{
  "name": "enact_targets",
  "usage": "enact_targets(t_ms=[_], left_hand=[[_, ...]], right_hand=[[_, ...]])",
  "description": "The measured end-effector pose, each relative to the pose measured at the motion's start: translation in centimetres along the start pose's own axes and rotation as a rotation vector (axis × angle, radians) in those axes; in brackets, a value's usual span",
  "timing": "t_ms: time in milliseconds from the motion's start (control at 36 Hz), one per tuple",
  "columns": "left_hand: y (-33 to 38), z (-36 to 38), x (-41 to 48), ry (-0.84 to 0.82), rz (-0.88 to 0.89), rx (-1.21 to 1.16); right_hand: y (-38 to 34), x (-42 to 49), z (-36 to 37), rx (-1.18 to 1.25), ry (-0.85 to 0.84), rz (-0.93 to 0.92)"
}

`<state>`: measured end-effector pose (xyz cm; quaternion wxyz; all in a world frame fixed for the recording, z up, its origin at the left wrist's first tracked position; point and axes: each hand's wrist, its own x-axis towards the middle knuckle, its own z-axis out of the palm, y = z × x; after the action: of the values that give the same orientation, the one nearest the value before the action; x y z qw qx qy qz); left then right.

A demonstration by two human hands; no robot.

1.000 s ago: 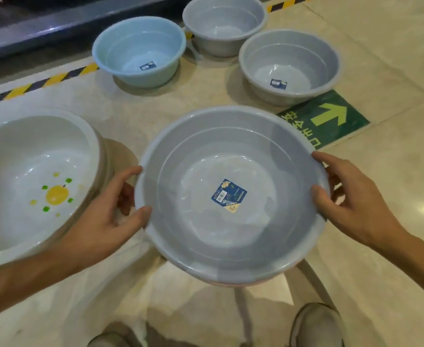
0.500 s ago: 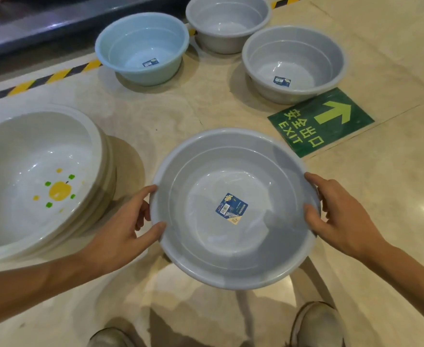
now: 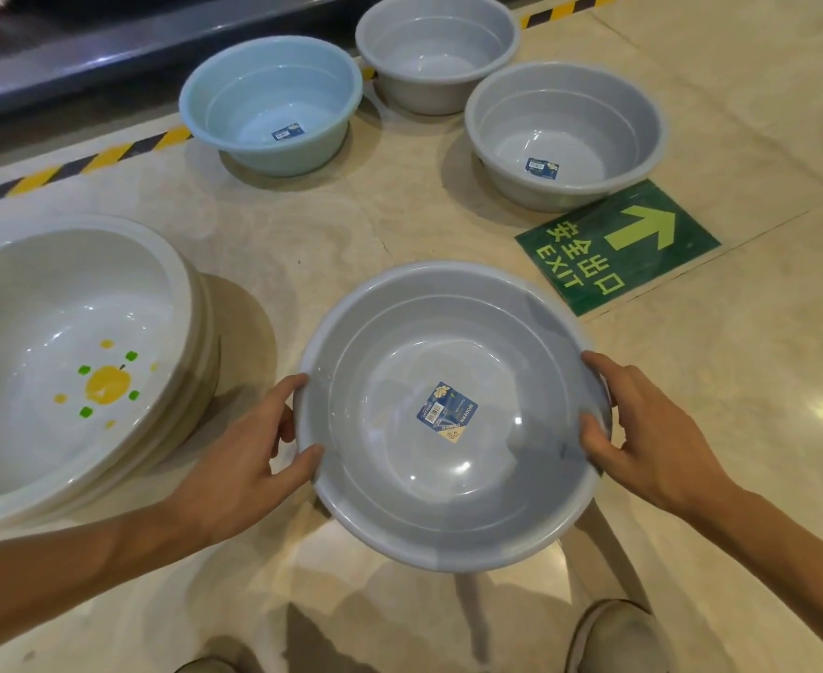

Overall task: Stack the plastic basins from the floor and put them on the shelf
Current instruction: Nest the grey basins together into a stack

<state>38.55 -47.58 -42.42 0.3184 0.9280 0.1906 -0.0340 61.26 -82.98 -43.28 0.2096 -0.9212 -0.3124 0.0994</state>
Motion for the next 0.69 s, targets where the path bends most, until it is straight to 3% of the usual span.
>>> enact_targets(t_ms=[361,528,695], left_hand=[[0.3,-0.6,0.0,-0.036,-0.021,0.021],[1.7,-3.0,1.1,0.025,0.040,0.255],[4.4,-6.8,5.7,0.039,0.123,0.460]], right_hand=[[-0.9,0.0,-0.7,-0.013,-0.041,0.044],[-1.8,1.3,-2.3,-0.164,-0.056,0.067],[-5.7,6.2,-5.8,-0.360,-0.118,-0.101]])
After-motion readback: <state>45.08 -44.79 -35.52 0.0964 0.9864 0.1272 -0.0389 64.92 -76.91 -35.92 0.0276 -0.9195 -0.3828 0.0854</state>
